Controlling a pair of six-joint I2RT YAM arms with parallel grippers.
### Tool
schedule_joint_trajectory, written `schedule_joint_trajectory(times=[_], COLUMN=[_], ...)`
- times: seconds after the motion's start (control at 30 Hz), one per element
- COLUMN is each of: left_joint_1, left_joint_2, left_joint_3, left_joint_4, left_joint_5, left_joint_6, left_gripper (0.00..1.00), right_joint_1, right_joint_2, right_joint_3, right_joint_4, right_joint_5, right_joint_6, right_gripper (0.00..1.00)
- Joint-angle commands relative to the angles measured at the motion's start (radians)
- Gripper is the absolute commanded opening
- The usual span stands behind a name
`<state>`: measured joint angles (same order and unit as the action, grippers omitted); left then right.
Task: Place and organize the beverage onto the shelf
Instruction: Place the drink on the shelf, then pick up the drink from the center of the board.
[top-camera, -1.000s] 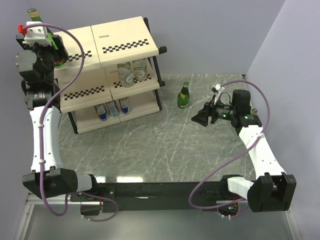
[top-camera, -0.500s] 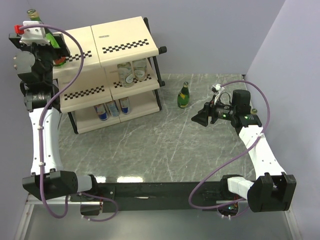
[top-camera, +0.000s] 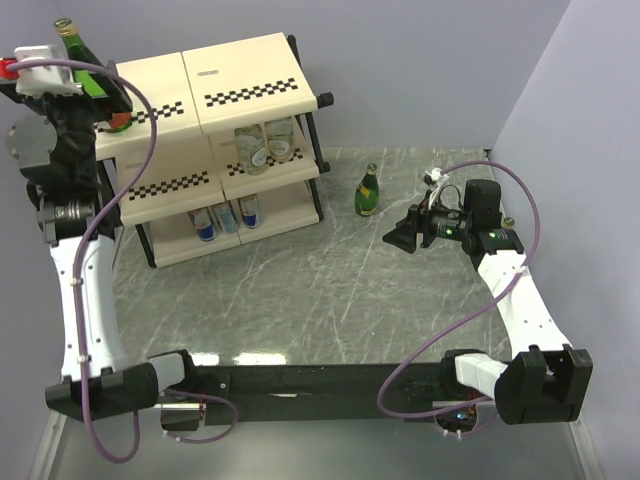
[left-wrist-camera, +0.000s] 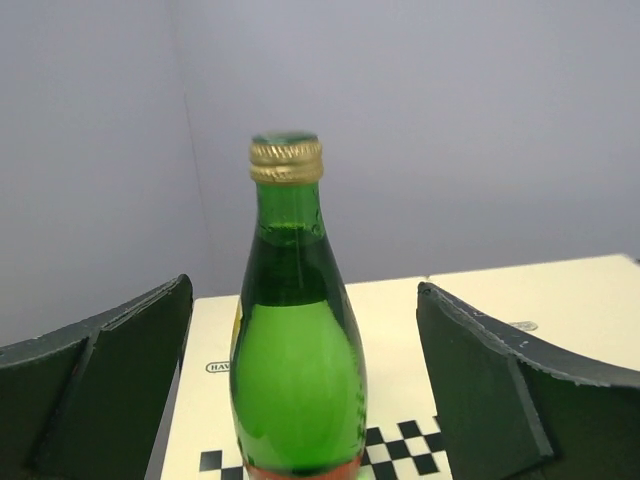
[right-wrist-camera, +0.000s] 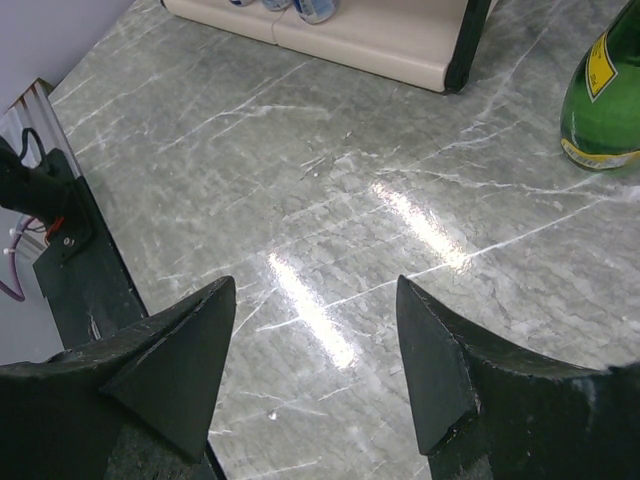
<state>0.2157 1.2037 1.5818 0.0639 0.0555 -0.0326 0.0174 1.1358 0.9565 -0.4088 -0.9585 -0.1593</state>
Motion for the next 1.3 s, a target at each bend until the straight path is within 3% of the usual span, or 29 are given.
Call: schedule_joint_trajectory(times=[0.0,0.17,0.37,0.53,0.7,0.9,1.1,1.27], left_joint_1=[0.004,0.004,0.004,0.004,0.004,0.002,-0.033,-0.056], left_joint_2=[-0.097,-0.151,-0.276,-0.452,-0.645,-0.782,-0.868,-0.920], left_joint_3=[0.027,0.009,-0.115,-0.287,-0.567,-0.784,-0.924,-1.022], left_joint_4=[0.005,-0.044,-0.130,-0.173,-0.159,-0.230,-0.256,-0.268], left_joint_5=[-0.022,-0.022,0.041,0.235,0.417,0.592,0.592,0.551], left_joint_6=[-0.069,-0.131,-0.252,-0.378,-0.480,-0.423,-0.369,-0.339], left_gripper=[1.00,0.99,1.00,0.99,0.99,1.00,1.00,1.00], right_joint_1=[0.004,0.004,0.003,-0.002,-0.002,0.013,0.039,0.127], right_joint_2=[-0.011,-0.019,-0.036,-0.042,-0.021,0.048,0.232,0.399], right_joint_3=[0.022,0.021,0.025,0.036,0.042,0.110,0.243,0.393], right_joint_4=[0.002,0.004,-0.001,-0.016,-0.031,0.014,0.102,0.120], right_joint_5=[0.000,0.006,0.036,0.070,0.099,0.109,0.128,0.297], right_joint_6=[-0.022,-0.023,-0.052,-0.088,-0.172,-0.238,-0.224,-0.171], right_gripper=[0.72,0.72,0.72,0.73,0.76,0.79,0.79,0.79])
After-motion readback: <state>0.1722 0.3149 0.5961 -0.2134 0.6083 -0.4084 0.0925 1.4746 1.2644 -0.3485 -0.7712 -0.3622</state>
